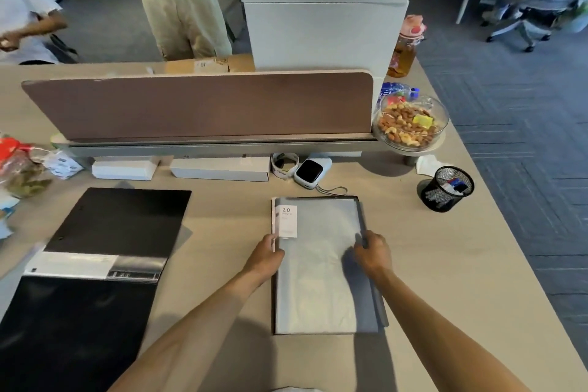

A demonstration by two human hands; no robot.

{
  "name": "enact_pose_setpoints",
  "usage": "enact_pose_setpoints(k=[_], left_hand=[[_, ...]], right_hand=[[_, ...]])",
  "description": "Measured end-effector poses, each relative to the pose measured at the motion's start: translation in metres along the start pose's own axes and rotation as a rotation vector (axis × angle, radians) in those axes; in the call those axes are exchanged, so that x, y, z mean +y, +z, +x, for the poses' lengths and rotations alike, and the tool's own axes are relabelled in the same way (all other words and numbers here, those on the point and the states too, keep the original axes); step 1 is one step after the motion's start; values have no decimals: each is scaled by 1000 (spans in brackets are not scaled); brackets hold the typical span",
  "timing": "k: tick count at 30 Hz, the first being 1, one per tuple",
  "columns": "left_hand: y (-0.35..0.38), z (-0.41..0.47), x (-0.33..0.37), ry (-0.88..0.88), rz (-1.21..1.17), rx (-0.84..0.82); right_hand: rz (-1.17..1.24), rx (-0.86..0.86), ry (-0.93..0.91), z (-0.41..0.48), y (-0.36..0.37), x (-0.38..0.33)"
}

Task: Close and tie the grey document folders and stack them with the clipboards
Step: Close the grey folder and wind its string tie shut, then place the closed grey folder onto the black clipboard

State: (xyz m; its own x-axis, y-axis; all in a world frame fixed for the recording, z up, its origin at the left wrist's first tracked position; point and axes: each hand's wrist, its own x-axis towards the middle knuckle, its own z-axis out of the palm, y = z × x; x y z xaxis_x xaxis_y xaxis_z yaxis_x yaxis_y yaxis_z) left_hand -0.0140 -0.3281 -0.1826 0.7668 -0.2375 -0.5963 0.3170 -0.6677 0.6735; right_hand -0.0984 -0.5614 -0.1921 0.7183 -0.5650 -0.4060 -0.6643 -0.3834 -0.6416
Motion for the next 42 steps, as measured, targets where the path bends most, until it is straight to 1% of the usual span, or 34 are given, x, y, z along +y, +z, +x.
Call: enact_pose_setpoints(k=[4, 7, 10, 14, 17, 20, 22, 24, 28, 30, 34, 37, 39, 42], left_hand=[[-13, -21, -17, 71, 112, -7], [-33, -31, -40, 82, 185, 47], [-61, -37, -66, 74, 229, 107], [-107, -53, -103, 51, 243, 204], [-143, -66, -137, 1, 162, 239], [-177, -79, -170, -14, 133, 287], [-198, -86, -190, -28, 130, 304], [-221, -88, -209, -45, 123, 322], [-271, -87, -241, -44, 85, 344], [-299, -85, -255, -63, 51, 369], [-354, -69, -274, -134, -82, 443], [-383, -55, -285, -194, -95, 509], [-395, -47, -290, -230, -57, 507], [-409, -38, -292, -274, -62, 434]], right_hand=[[-11, -53, -161, -18, 19, -40], [-45, -135, -258, -34, 43, -70], [-59, -202, -319, -54, 75, -98], [-98, -306, -395, -80, 118, -130], [-142, -423, -430, -99, 156, -153], [-147, -544, -382, -121, 195, -176], [-87, -573, -317, -137, 220, -193], [-33, -552, -243, -150, 245, -209], [-32, -517, -137, -167, 286, -237], [-28, -465, -100, -170, 304, -249], [50, -395, -47, -173, 329, -262], [75, -374, 8, -179, 336, -268], [90, -356, 22, -181, 334, -274], [126, -339, 38, -185, 333, -281]])
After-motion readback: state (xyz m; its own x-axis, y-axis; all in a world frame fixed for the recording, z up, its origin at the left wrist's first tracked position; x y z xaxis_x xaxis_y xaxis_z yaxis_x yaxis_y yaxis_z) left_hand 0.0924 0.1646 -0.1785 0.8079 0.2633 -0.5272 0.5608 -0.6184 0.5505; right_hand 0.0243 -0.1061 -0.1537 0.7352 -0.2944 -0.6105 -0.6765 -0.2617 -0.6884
